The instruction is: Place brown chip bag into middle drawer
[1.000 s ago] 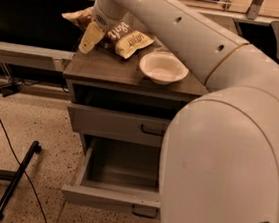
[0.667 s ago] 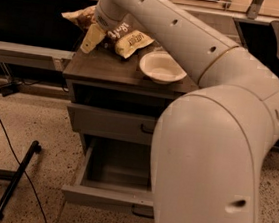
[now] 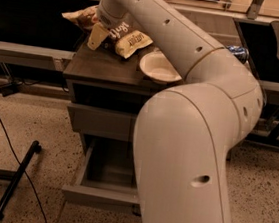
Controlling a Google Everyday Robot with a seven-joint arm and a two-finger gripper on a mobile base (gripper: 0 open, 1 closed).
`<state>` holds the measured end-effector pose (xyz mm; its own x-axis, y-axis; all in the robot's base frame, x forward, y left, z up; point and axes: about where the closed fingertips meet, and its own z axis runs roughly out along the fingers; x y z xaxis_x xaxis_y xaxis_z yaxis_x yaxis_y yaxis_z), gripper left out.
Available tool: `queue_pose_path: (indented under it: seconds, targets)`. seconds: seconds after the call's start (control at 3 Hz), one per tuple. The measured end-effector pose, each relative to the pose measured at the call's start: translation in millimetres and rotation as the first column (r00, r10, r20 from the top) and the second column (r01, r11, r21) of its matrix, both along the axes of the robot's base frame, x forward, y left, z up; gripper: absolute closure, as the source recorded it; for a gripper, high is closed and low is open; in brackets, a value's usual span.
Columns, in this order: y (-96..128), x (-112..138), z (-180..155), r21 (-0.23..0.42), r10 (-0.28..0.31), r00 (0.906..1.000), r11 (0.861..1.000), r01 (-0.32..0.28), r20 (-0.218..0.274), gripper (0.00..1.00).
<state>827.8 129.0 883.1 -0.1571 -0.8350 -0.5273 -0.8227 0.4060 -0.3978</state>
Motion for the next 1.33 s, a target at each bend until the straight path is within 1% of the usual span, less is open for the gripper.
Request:
queue_pose_path:
  seconds: [0.33, 0.67, 1.0, 1.33]
  targets:
    - [-8, 7, -10, -0.049, 0.006, 0.9999, 0.999, -0.006, -0.009, 0.41]
    - [-22, 12, -22, -0.085, -0.032, 0.9982, 0.996, 0.028, -0.051, 0.66]
    - [-28, 12, -19, -0.086, -0.04, 0.9963, 0.996, 0.033, -0.076, 0.89]
    - [-28, 13, -14, -0.086, -0.04, 0.9963, 0.996, 0.033, -0.076, 1.0]
